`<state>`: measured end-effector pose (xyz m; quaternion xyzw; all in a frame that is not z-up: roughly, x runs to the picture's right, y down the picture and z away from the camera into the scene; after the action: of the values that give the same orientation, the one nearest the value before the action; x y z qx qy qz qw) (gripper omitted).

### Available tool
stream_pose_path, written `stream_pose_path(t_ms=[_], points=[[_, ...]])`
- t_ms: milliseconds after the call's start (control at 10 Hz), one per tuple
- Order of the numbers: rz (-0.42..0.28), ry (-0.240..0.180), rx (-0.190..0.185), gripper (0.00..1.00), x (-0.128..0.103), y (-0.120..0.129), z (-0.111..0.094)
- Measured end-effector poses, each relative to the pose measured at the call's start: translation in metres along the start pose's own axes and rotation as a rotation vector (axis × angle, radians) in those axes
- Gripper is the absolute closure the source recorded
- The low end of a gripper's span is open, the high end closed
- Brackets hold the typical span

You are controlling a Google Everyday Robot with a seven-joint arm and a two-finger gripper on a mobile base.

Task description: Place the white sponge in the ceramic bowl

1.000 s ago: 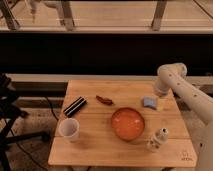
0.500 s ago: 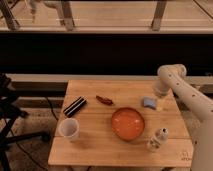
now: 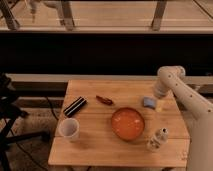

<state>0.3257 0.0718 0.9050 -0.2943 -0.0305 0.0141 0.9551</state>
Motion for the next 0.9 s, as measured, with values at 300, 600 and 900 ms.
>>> stream_pose_path(t_ms=[300, 600, 900], points=[[0.001, -0.012, -0.019, 0.0, -0.001, 0.0, 0.012], [0.009, -0.023, -0.036, 0.0, 0.007, 0.003, 0.017], [0.01, -0.032, -0.05, 0.0, 0.006, 0.002, 0.023]])
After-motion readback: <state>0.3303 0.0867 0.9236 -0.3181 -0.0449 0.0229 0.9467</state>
